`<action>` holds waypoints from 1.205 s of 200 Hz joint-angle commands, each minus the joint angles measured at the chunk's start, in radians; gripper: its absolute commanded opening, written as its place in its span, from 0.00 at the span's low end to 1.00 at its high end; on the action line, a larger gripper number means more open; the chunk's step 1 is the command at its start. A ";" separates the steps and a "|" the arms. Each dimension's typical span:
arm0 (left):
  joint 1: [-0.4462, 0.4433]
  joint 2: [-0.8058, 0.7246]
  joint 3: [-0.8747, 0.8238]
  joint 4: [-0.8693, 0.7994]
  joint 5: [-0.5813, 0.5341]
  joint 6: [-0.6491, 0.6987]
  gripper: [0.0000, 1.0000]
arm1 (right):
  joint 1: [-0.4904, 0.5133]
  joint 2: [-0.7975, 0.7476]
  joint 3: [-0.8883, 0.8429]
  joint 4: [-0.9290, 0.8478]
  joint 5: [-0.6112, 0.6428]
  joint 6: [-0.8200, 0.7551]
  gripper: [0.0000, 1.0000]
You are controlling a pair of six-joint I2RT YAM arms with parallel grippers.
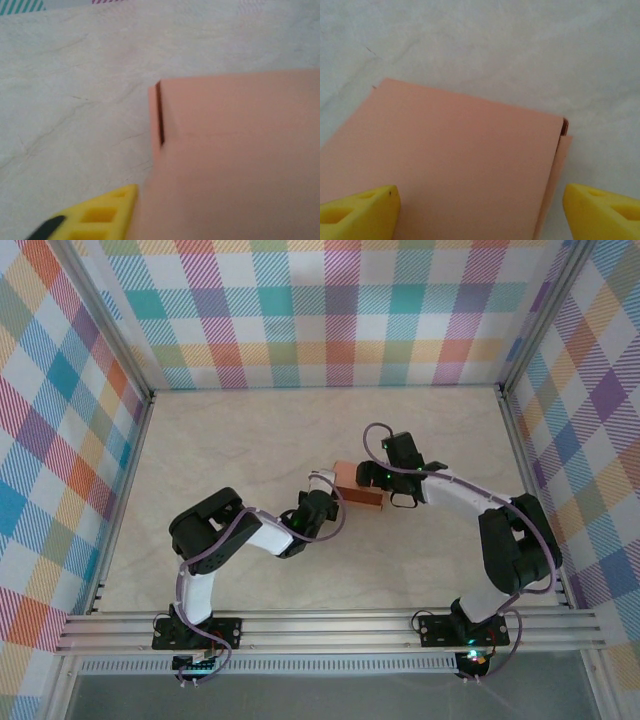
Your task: Fold the paper box
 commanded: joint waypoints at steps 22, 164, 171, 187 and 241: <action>-0.018 -0.006 -0.067 -0.027 0.059 0.019 0.51 | -0.004 0.011 -0.036 0.052 -0.016 0.056 0.84; 0.011 -0.163 -0.047 -0.228 0.391 -0.045 0.98 | -0.003 0.046 0.016 0.005 0.003 0.087 0.85; 0.012 -0.169 -0.046 -0.230 0.397 -0.050 0.98 | -0.004 0.046 0.016 0.004 0.002 0.088 0.85; 0.021 -0.173 -0.044 -0.229 0.430 -0.054 1.00 | -0.004 0.047 0.015 0.005 0.002 0.090 0.85; 0.039 -0.188 -0.031 -0.204 0.564 -0.121 1.00 | -0.003 0.061 0.018 0.014 -0.015 0.095 0.85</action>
